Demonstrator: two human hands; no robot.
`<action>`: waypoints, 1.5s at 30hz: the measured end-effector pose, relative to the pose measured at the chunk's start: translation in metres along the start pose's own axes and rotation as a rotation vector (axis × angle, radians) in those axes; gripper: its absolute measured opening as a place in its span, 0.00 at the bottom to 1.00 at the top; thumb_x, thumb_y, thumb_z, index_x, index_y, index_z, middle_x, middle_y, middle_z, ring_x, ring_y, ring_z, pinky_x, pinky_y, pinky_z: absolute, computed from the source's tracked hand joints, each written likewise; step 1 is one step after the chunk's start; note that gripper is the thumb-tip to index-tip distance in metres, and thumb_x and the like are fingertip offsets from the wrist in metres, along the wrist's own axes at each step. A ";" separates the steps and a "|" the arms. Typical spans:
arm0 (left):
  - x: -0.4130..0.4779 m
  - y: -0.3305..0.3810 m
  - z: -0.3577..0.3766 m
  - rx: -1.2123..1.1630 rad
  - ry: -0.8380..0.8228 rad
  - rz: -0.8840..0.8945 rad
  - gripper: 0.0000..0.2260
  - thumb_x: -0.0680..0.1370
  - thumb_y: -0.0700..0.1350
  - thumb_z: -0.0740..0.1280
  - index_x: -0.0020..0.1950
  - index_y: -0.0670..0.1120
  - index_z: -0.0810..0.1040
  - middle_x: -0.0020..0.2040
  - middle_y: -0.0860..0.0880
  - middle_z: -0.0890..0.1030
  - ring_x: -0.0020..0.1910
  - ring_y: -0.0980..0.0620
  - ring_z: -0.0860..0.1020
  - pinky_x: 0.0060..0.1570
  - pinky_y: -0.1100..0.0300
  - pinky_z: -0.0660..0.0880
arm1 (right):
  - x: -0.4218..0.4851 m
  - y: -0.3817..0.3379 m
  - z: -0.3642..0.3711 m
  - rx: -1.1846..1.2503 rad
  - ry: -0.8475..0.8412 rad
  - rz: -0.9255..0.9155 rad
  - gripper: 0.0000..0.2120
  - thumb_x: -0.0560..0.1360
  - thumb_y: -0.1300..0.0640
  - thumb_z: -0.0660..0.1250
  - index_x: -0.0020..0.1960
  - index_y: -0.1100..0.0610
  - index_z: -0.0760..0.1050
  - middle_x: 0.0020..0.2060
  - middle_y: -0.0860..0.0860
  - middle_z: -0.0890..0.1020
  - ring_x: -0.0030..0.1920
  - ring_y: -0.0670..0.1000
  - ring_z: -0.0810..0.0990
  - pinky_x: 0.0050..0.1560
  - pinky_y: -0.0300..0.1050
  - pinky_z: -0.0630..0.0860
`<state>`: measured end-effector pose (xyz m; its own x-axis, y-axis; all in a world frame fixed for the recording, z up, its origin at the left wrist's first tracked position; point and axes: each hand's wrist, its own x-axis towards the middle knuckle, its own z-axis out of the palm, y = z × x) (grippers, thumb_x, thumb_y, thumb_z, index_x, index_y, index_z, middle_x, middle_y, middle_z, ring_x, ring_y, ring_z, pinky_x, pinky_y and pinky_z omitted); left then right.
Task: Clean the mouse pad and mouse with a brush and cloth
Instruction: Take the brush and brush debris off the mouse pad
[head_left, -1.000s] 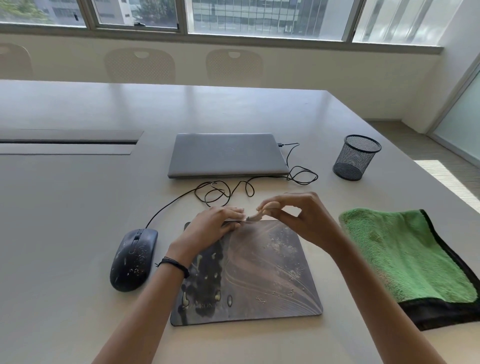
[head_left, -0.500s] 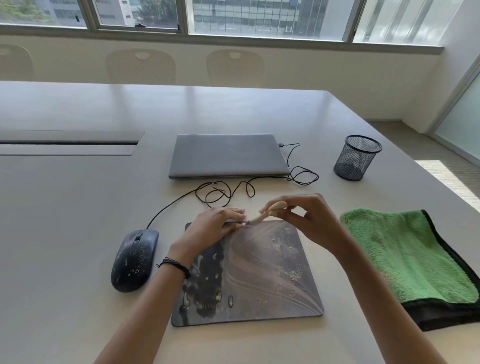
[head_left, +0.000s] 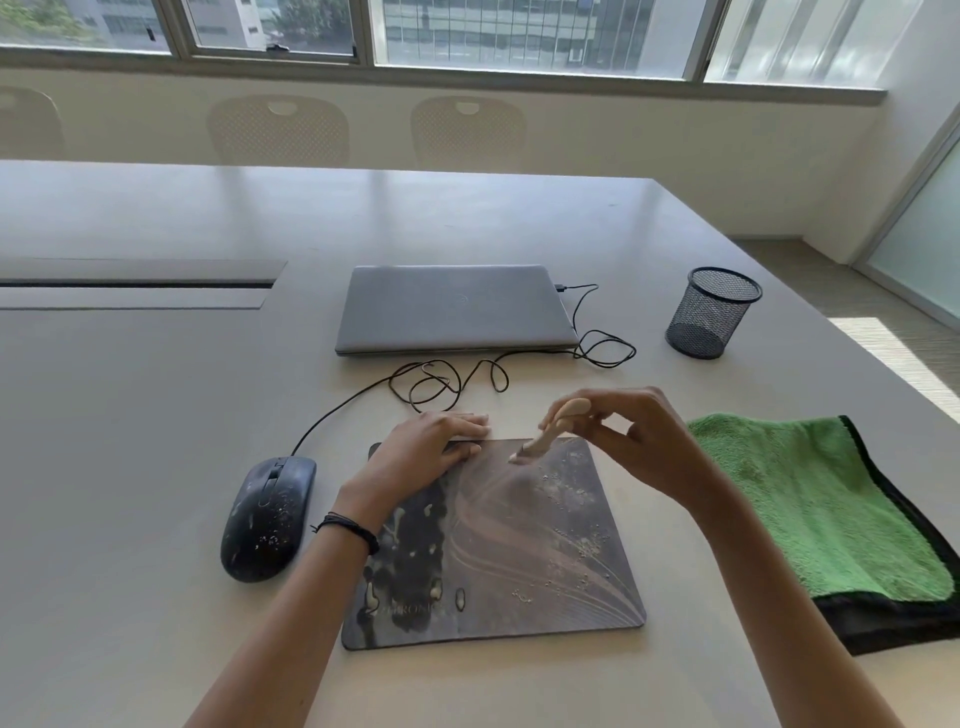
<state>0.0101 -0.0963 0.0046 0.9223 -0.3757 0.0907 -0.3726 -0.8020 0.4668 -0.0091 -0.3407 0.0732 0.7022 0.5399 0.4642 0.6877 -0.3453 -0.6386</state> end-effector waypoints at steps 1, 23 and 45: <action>0.000 0.000 0.000 -0.002 -0.002 0.000 0.14 0.77 0.48 0.64 0.63 0.53 0.76 0.67 0.57 0.73 0.67 0.59 0.70 0.64 0.54 0.71 | -0.001 0.002 0.000 -0.011 0.050 0.006 0.05 0.75 0.61 0.67 0.45 0.58 0.82 0.42 0.43 0.84 0.41 0.45 0.82 0.40 0.44 0.78; 0.002 0.004 0.002 -0.002 -0.029 -0.056 0.14 0.77 0.51 0.65 0.62 0.53 0.77 0.67 0.58 0.72 0.67 0.58 0.70 0.64 0.53 0.71 | -0.013 0.005 -0.005 -0.070 0.176 -0.050 0.04 0.73 0.63 0.69 0.45 0.59 0.82 0.43 0.43 0.84 0.42 0.40 0.82 0.40 0.38 0.77; 0.001 0.003 0.001 -0.016 -0.020 -0.066 0.13 0.76 0.53 0.65 0.60 0.54 0.78 0.67 0.59 0.73 0.66 0.59 0.71 0.62 0.53 0.72 | -0.022 0.018 -0.005 -0.298 0.160 0.032 0.11 0.75 0.47 0.64 0.47 0.51 0.82 0.44 0.40 0.84 0.44 0.38 0.81 0.51 0.34 0.73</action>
<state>0.0095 -0.0998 0.0051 0.9423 -0.3322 0.0416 -0.3097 -0.8179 0.4849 -0.0113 -0.3628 0.0543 0.7281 0.4057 0.5525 0.6720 -0.5818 -0.4582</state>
